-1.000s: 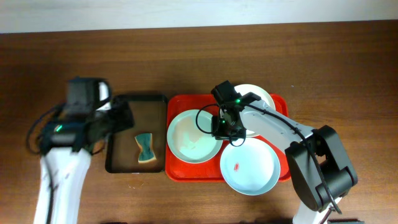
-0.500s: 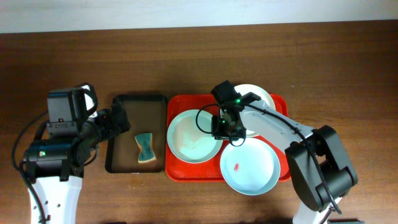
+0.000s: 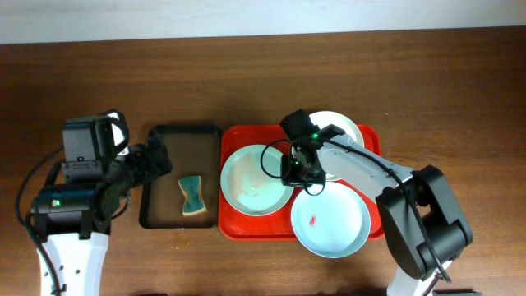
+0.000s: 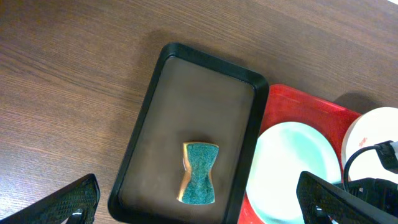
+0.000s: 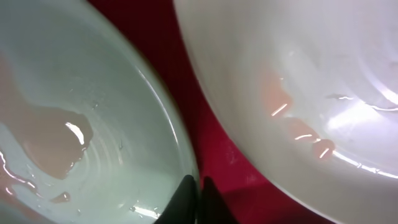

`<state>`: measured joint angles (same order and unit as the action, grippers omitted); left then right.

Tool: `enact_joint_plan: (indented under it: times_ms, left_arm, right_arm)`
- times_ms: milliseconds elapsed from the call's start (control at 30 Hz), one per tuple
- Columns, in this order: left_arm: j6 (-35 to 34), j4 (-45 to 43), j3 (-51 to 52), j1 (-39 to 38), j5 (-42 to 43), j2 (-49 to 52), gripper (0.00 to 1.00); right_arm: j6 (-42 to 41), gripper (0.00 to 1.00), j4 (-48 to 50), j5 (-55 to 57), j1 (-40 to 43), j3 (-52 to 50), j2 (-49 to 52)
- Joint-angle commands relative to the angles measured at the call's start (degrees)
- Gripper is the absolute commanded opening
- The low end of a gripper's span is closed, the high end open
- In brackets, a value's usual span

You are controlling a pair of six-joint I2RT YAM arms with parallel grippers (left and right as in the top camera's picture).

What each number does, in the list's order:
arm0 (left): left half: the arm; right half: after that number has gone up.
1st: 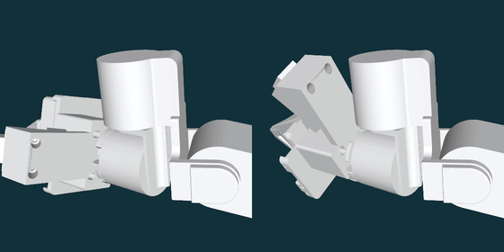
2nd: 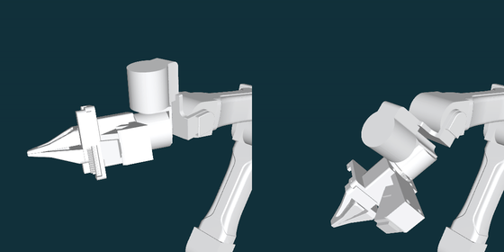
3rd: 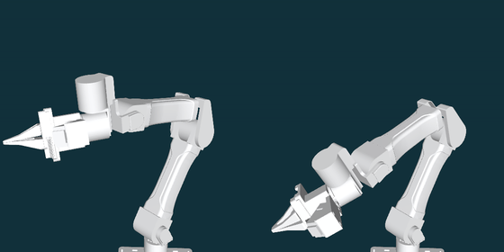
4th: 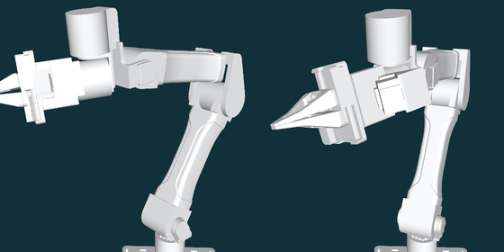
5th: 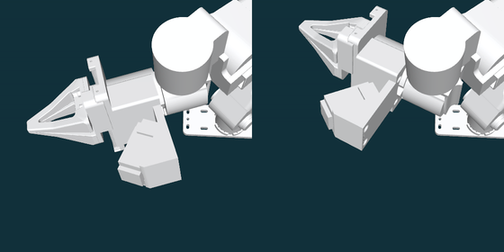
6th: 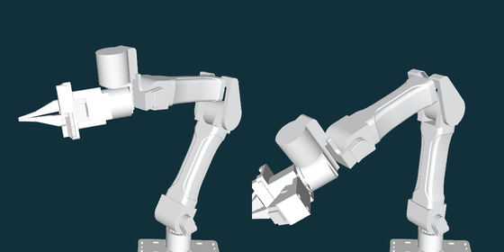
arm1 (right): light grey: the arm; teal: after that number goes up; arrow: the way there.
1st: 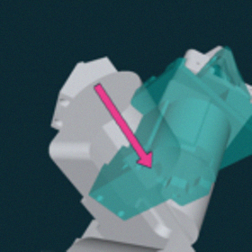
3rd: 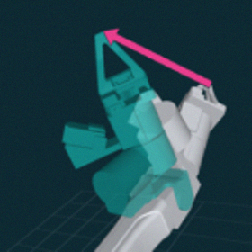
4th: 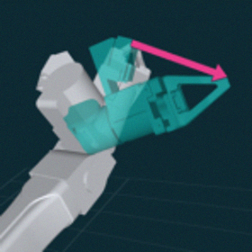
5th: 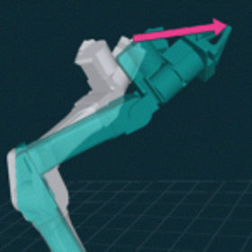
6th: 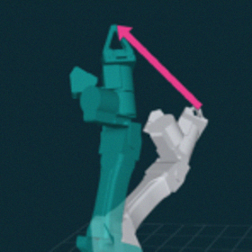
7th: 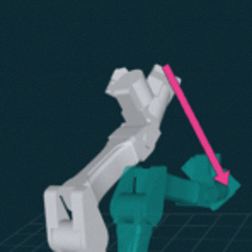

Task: Clean dirty plates on tray and stack at the side
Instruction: 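Retract the left arm to rest and lift the pale green plate with the right gripper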

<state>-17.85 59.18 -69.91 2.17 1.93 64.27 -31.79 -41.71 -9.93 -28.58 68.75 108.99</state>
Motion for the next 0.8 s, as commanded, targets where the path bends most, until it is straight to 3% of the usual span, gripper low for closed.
enact_joint_plan:
  times_ms: [0, 167, 533, 667, 767]
  left_arm:
    - [-0.6, 0.1, -0.5, 0.3, 0.2, -0.1, 0.99]
    - [-0.6, 0.1, -0.5, 0.3, 0.2, -0.1, 0.99]
    - [-0.6, 0.1, -0.5, 0.3, 0.2, -0.1, 0.99]
    - [-0.6, 0.1, -0.5, 0.3, 0.2, -0.1, 0.99]
    - [-0.6, 0.1, -0.5, 0.3, 0.2, -0.1, 0.99]
  right_arm:
    - [0.0, 0.04, -0.2, -2.2, -0.2, 0.4, 0.3]
    - [0.0, 0.04, -8.4, -7.0, 3.6, 5.4, -2.3]
    - [0.0, 0.04, -11.6, -8.8, 3.8, 6.7, -9.2]
    - [-0.9, 0.04, -9.2, -8.7, 1.7, 9.6, -9.2]
    - [-4.1, 0.04, -2.1, -5.9, -1.1, 10.0, -9.2]
